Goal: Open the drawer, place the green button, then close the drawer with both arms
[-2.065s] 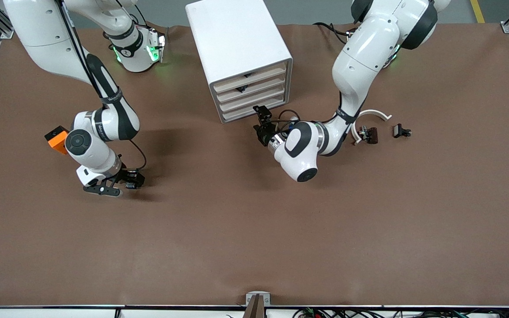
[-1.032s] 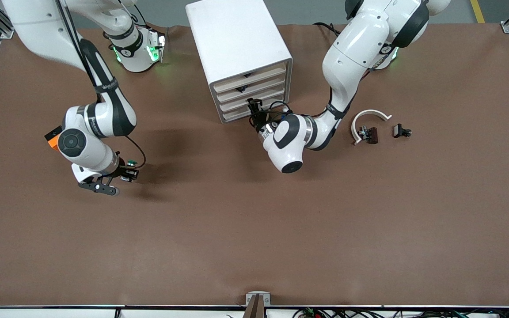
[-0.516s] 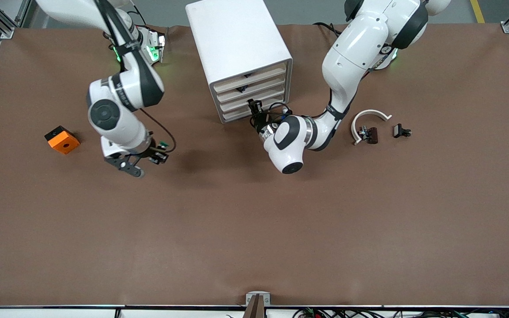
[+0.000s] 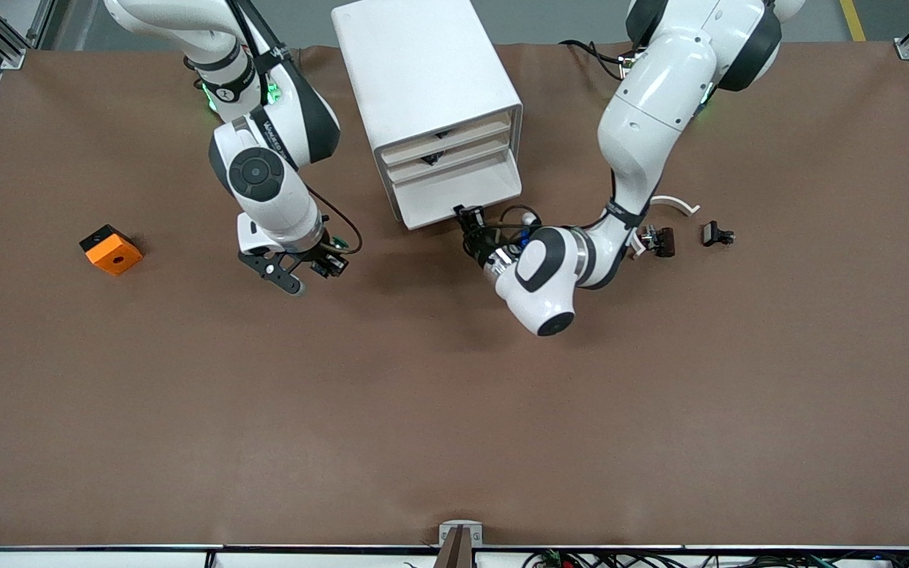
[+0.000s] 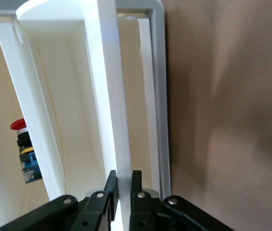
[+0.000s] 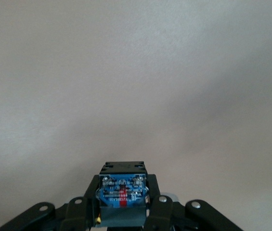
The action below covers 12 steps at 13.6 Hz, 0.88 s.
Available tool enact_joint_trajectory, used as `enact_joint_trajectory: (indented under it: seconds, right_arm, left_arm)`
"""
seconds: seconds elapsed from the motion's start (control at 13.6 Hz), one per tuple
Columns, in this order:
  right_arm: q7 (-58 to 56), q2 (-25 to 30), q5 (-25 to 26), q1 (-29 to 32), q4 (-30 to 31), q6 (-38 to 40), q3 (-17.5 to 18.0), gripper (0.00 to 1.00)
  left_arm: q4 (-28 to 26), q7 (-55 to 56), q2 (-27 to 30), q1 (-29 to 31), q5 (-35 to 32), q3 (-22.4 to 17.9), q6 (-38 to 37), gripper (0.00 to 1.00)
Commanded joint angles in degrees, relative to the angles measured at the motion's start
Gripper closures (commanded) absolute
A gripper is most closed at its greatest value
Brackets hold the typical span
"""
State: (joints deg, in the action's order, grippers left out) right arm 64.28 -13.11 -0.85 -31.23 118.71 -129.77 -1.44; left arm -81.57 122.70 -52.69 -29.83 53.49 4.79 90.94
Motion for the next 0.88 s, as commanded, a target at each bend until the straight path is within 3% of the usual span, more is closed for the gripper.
enact_joint_trajectory:
  seconds: [0.0, 0.15, 0.22, 0.29, 0.37, 0.59, 0.81]
  right_arm:
    - [6.71, 0.28, -0.20, -3.74, -2.07, 0.66, -0.58, 1.00]
    - [11.45, -0.07, -0.20, -7.07, -3.39, 0.66, -0.58, 1.00]
    - [14.18, -0.51, -0.20, -8.66, -4.18, 0.66, -0.58, 1.00]
    - [16.99, -0.77, -0.20, -10.33, -4.98, 0.57, -0.58, 1.00]
    - [19.80, -1.56, -0.20, -12.26, -5.85, 0.48, -0.67, 1.00]
    - [26.06, -4.81, -0.12, -16.57, -9.54, 0.57, -0.67, 1.00]
    - [25.02, -7.71, 0.49, -19.82, -12.01, 0.57, -0.67, 1.00]
  left_arm:
    - [2.81, -2.64, -1.10, 0.82, 0.30, -0.22, -0.24, 1.00]
    - [3.69, -2.64, -0.84, 1.70, 0.39, -0.22, -0.24, 0.97]
    - [4.13, -2.64, -0.75, 1.88, 0.39, -0.22, -0.24, 0.63]
    - [4.83, -2.55, -0.57, 2.23, 0.21, -0.22, -0.33, 0.16]
    - [5.01, -2.55, -0.40, 2.58, 0.21, -0.22, -0.33, 0.00]
    - [8.26, -2.55, -0.31, 4.34, -0.05, -0.22, -1.20, 0.00]
    - [10.98, -2.73, 0.31, 5.13, -1.54, -1.79, -1.21, 0.00]
